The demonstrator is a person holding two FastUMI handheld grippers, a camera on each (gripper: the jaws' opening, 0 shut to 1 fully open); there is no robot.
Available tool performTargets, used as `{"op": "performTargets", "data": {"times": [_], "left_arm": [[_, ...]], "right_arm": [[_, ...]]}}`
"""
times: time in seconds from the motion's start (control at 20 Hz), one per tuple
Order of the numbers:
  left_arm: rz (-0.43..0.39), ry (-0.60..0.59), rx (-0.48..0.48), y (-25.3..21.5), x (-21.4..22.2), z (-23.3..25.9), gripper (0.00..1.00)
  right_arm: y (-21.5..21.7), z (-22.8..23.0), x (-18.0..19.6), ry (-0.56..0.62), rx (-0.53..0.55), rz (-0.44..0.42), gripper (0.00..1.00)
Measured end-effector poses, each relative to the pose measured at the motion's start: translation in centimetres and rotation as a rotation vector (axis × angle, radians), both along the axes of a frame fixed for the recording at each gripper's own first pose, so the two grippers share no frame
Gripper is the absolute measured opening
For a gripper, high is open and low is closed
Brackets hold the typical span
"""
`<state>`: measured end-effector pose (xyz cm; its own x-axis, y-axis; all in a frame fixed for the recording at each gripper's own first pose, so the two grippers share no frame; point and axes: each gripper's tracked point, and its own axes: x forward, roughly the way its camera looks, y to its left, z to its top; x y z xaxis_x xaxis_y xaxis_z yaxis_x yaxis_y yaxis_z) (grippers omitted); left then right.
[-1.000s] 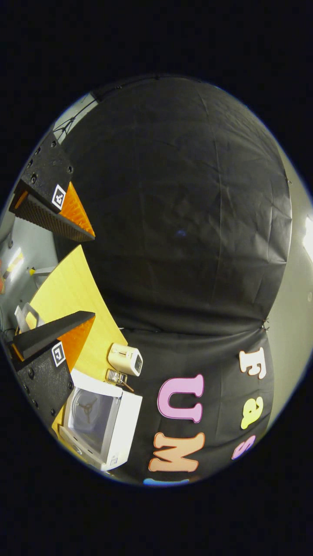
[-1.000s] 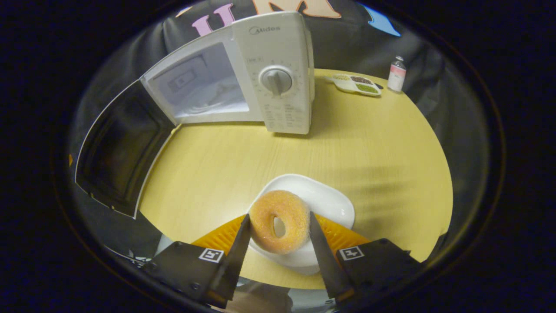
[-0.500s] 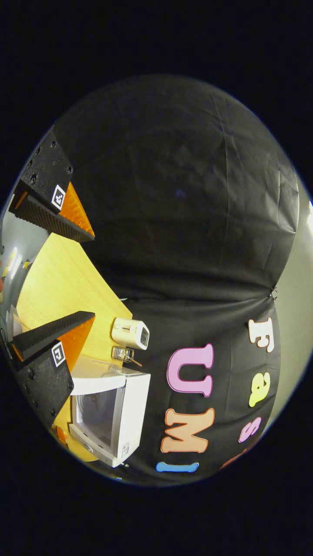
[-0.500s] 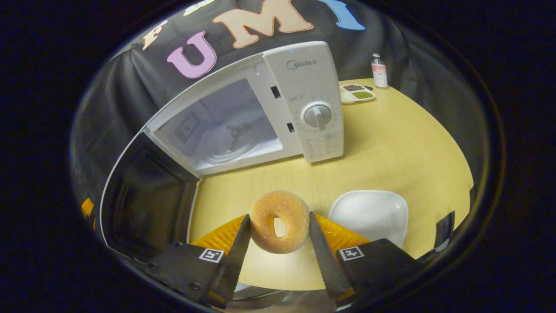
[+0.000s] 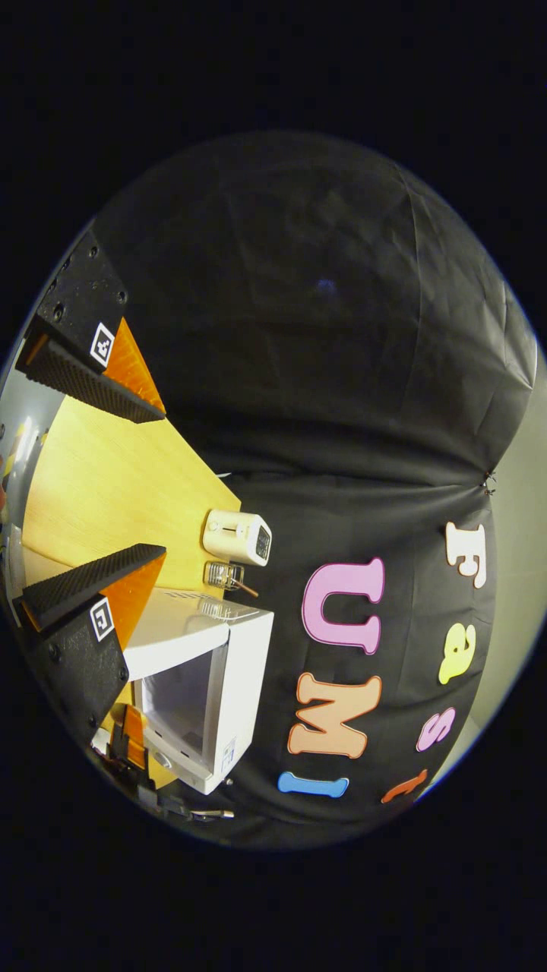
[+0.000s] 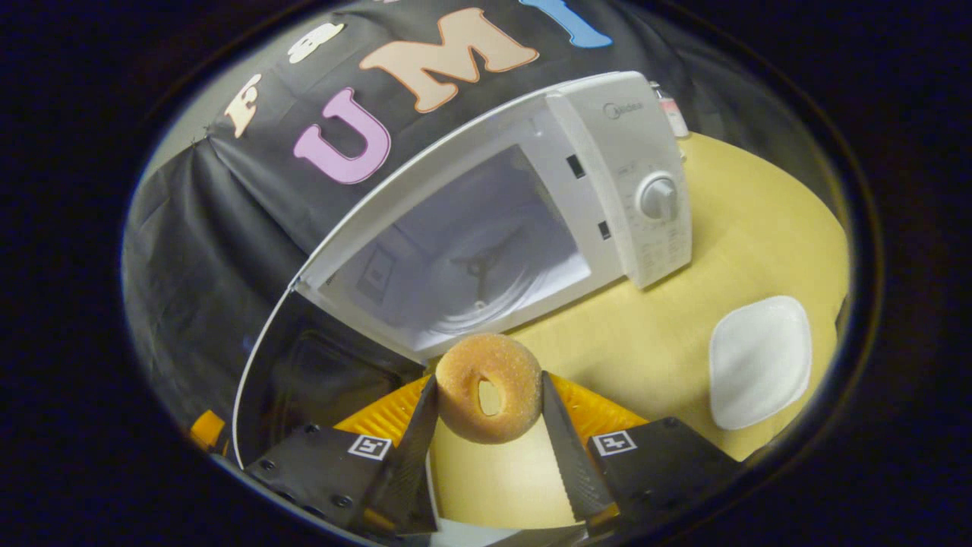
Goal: Open the microwave oven with the left hand, put the food in, and close the microwave oven.
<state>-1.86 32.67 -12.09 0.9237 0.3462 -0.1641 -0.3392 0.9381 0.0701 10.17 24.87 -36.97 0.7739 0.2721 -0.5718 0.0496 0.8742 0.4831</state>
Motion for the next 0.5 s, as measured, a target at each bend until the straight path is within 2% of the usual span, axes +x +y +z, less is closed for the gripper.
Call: {"op": "performTargets", "data": {"times": [0.1, 0.3, 0.35, 0.4, 0.45, 0.5], "left_arm": [[-0.014, 0.009, -0.001, 0.3, 0.1, -0.3, 0.94], [-0.030, 0.024, 0.022, 0.7, 0.5, -0.6, 0.94], [-0.034, 0.025, 0.023, 0.7, 0.6, -0.6, 0.90], [-0.035, 0.027, 0.020, 0.9, 0.7, -0.7, 0.94], [-0.035, 0.028, 0.010, 0.9, 0.7, -0.9, 0.94], [-0.037, 0.030, -0.003, 0.8, 0.9, -1.1, 0.94]], "right_arm": [[1.6, 0.5, 1.9, -0.037, 0.053, -0.032, 0.75], [2.6, 0.0, 5.8, -0.085, 0.088, -0.124, 0.74], [2.6, -0.1, 6.8, -0.094, 0.097, -0.150, 0.74], [2.5, -0.3, 7.7, -0.103, 0.105, -0.173, 0.74], [2.5, -0.4, 8.6, -0.116, 0.110, -0.196, 0.74], [2.3, -0.4, 9.5, -0.129, 0.113, -0.218, 0.80]]}}
